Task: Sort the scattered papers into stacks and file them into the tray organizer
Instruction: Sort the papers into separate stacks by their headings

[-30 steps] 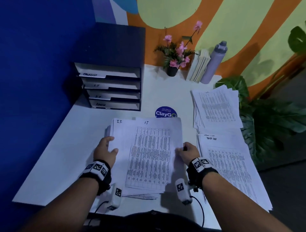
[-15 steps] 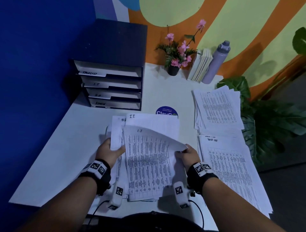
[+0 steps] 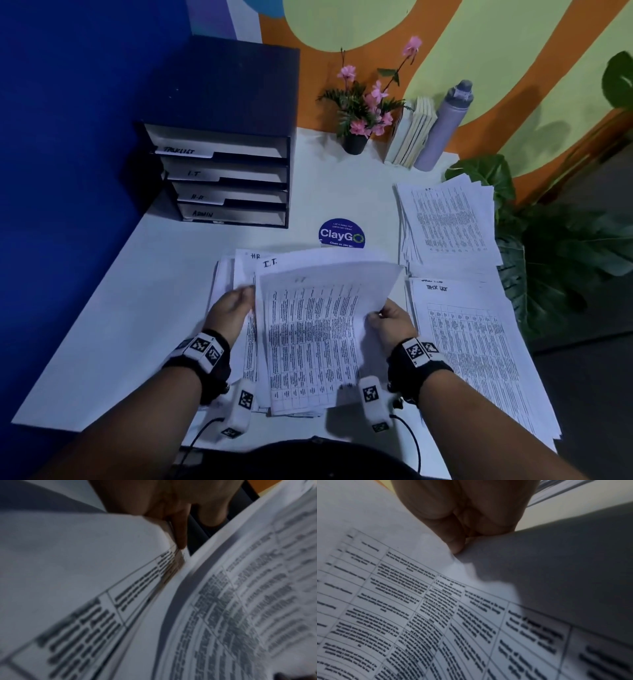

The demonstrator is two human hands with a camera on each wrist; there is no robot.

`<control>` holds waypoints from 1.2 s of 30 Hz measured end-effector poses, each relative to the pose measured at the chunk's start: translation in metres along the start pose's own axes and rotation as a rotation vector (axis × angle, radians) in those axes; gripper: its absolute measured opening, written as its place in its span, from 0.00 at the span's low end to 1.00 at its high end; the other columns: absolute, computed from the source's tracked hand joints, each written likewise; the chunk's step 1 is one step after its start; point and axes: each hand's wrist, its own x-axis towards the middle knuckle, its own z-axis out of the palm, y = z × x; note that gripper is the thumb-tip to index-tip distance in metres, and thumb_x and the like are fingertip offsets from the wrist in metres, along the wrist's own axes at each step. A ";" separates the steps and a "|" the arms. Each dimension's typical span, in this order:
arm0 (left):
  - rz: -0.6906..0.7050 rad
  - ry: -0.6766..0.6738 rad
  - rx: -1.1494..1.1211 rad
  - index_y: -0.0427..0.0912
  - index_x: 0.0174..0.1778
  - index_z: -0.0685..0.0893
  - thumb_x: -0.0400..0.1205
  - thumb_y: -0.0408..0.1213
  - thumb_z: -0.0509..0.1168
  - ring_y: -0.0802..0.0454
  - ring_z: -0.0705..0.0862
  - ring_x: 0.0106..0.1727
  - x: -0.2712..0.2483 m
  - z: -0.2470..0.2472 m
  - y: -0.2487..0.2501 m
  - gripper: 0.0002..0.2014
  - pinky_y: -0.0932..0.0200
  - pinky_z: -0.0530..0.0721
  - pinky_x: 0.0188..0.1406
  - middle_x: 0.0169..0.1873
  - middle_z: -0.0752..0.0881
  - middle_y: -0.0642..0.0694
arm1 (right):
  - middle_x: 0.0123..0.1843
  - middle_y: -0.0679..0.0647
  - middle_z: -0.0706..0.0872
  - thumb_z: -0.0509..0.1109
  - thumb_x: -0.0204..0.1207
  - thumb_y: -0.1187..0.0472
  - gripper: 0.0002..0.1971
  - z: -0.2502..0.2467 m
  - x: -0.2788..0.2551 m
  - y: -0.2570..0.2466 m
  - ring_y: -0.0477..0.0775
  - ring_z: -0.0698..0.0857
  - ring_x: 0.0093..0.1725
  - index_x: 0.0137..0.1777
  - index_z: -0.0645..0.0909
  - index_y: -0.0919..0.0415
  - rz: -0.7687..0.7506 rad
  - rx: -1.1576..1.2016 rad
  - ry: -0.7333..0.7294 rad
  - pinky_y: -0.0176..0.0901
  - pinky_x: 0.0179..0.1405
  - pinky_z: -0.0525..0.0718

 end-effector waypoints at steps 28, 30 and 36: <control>0.004 0.162 0.171 0.39 0.26 0.70 0.83 0.39 0.63 0.48 0.68 0.28 -0.002 -0.009 0.007 0.19 0.59 0.66 0.29 0.24 0.69 0.50 | 0.24 0.45 0.85 0.69 0.75 0.76 0.17 -0.007 -0.004 -0.002 0.37 0.81 0.23 0.28 0.78 0.58 0.033 0.007 0.028 0.25 0.21 0.75; 0.025 0.119 0.131 0.46 0.23 0.69 0.83 0.36 0.63 0.50 0.66 0.27 -0.003 -0.007 0.007 0.21 0.59 0.64 0.31 0.22 0.68 0.51 | 0.24 0.46 0.81 0.68 0.74 0.76 0.14 -0.005 -0.004 -0.007 0.35 0.79 0.21 0.30 0.77 0.61 0.031 -0.057 0.032 0.24 0.23 0.74; -0.092 0.044 0.007 0.48 0.37 0.82 0.87 0.55 0.50 0.51 0.80 0.44 -0.007 0.010 0.031 0.22 0.56 0.72 0.54 0.39 0.83 0.47 | 0.40 0.53 0.89 0.67 0.74 0.77 0.13 0.006 -0.001 -0.021 0.57 0.84 0.42 0.43 0.82 0.57 -0.016 0.004 0.024 0.54 0.51 0.84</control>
